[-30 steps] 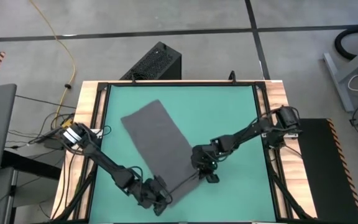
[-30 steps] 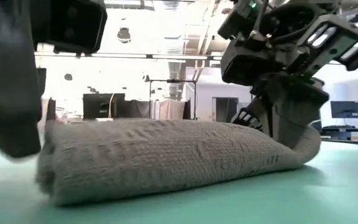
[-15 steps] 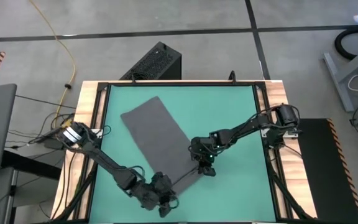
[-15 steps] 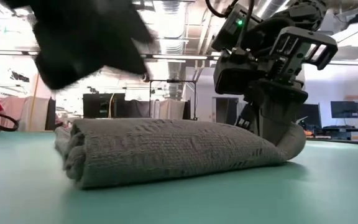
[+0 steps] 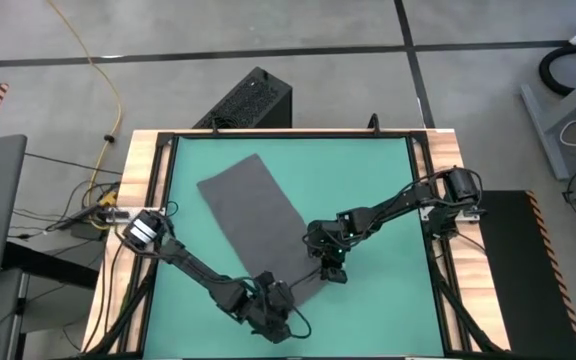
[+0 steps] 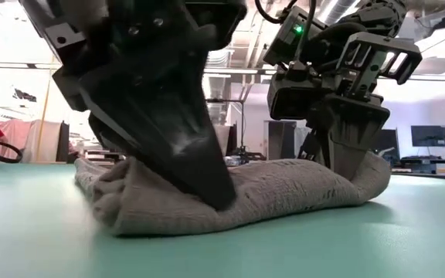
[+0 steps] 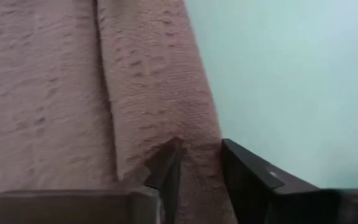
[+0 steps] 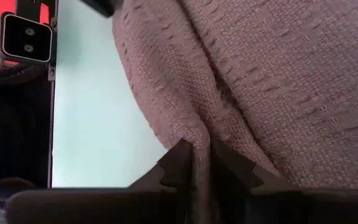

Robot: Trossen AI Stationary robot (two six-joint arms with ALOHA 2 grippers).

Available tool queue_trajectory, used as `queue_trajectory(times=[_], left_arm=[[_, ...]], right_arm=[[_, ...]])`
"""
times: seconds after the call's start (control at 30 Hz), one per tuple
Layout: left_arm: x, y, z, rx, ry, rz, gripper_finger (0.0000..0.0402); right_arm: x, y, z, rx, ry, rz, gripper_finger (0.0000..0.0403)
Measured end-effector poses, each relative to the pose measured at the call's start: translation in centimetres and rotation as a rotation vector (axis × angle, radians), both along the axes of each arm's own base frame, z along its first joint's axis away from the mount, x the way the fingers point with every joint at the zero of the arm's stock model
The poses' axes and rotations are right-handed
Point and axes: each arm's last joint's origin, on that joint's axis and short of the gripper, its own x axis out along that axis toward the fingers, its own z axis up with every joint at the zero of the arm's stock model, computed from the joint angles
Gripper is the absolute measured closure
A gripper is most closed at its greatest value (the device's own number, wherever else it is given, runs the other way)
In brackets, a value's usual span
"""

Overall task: Roll towel into tight, uniform cylinder
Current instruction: Roll the gray towel

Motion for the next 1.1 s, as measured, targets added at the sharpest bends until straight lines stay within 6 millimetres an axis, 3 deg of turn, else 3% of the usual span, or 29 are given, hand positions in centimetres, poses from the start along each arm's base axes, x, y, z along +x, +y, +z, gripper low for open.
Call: queue_trajectory(times=[0.1, 0.2, 0.4, 0.47, 0.63, 0.77, 0.87, 1.1], left_arm=[[0.5, -0.1, -0.8, -0.024, 0.025, 0.001, 0.0271], [0.6, 0.0, -1.2, -0.065, 0.044, 0.037, 0.0274], [0.4, 0.3, -1.4, -0.084, 0.074, 0.077, 0.0364], [0.5, 0.4, -1.5, -0.099, 0.079, 0.085, 0.0391], [0.7, 0.5, -1.3, -0.116, 0.069, 0.067, 0.0400], [0.8, 0.4, -1.1, -0.126, 0.062, 0.044, 0.0401], [0.7, 0.4, -1.1, -0.131, 0.064, 0.048, 0.0401], [0.8, 0.3, -1.0, -0.154, 0.051, 0.059, 0.0401]], right_arm=[[0.0, 0.0, 0.0, -0.004, -0.017, 0.026, 0.0280], [-0.4, -0.4, 0.4, 0.011, -0.013, 0.067, 0.0249], [-2.0, -0.8, 3.8, -0.096, -0.060, 0.057, 0.0221], [-2.7, 0.1, 5.4, -0.152, -0.134, 0.082, 0.0221], [-4.8, 4.7, 8.0, -0.346, -0.326, 0.216, 0.0225], [-6.4, 8.4, 7.7, -0.557, -0.397, 0.271, 0.0225], [-7.1, 10.4, 6.3, -0.724, -0.407, 0.264, 0.0225], [-6.8, 11.8, 2.3, -1.033, -0.369, 0.241, 0.0225]])
